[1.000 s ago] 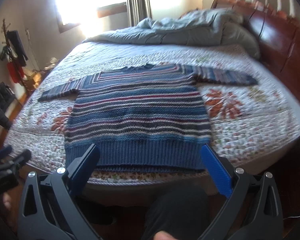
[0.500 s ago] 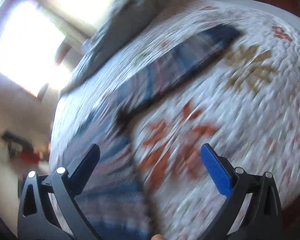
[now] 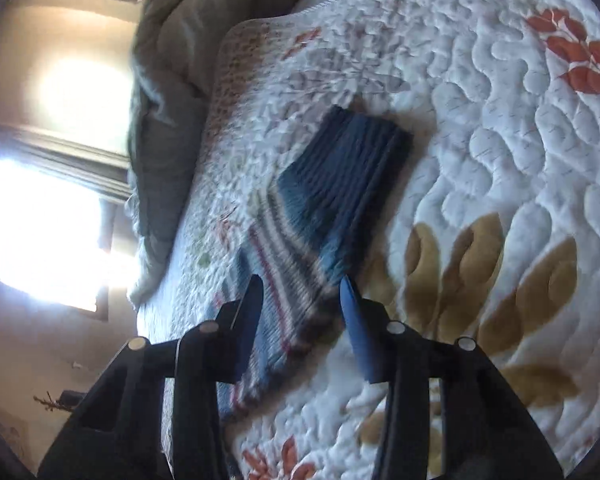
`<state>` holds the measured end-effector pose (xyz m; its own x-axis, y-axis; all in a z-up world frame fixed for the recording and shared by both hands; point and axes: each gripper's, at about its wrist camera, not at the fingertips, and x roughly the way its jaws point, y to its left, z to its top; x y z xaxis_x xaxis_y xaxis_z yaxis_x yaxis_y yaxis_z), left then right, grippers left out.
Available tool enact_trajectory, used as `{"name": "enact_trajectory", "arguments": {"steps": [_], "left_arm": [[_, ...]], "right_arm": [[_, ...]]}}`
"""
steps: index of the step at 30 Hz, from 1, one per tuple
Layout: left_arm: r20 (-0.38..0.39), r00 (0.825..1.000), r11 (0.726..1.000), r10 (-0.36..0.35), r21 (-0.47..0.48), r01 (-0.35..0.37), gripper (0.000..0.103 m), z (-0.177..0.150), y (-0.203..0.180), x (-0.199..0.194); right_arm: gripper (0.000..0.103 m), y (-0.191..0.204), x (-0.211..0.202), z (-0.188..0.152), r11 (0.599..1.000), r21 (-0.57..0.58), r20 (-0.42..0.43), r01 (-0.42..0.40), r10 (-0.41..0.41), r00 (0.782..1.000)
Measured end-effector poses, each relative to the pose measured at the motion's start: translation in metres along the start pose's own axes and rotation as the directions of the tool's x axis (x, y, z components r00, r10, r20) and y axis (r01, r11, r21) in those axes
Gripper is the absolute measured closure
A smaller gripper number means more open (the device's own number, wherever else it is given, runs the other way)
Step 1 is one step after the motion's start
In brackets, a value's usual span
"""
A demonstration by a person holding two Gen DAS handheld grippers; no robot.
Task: Fold small clothes
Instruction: 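Grasp the ribbed cuff of a sweater sleeve with the right gripper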
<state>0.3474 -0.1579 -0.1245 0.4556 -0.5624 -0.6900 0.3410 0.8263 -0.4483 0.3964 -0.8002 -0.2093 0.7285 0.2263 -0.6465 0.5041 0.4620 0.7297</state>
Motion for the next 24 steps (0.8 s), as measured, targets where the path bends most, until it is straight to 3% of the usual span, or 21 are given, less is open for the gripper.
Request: {"name": "enact_trajectory", "arguments": {"steps": [3, 7, 15, 18, 24], "left_arm": [[0.018, 1.000, 1.000, 0.011, -0.020, -0.011, 0.004, 0.027, 0.008, 0.017], [0.019, 1.000, 0.996, -0.001, -0.092, 0.003, 0.004, 0.051, 0.027, 0.033], [0.024, 0.999, 0.993, 0.026, -0.114, -0.023, 0.004, 0.061, 0.066, 0.037], [0.020, 0.998, 0.990, 0.056, -0.128, -0.053, 0.004, 0.062, 0.084, 0.037], [0.020, 0.998, 0.983, 0.061, -0.173, -0.057, 0.004, 0.054, 0.108, 0.024]], "right_arm": [[0.064, -0.017, 0.000, 0.007, 0.996, 0.092, 0.035, 0.011, -0.014, 0.999], [0.061, -0.021, 0.005, 0.012, 0.998, 0.056, 0.045, 0.036, -0.039, 0.998], [0.056, -0.010, 0.026, 0.036, 0.995, 0.090, 0.073, 0.028, -0.035, 0.997], [0.085, 0.003, 0.031, 0.038, 0.997, 0.052, 0.060, 0.048, -0.052, 0.997], [0.090, 0.040, 0.017, 0.033, 0.994, -0.053, 0.103, 0.092, -0.087, 0.991]]}}
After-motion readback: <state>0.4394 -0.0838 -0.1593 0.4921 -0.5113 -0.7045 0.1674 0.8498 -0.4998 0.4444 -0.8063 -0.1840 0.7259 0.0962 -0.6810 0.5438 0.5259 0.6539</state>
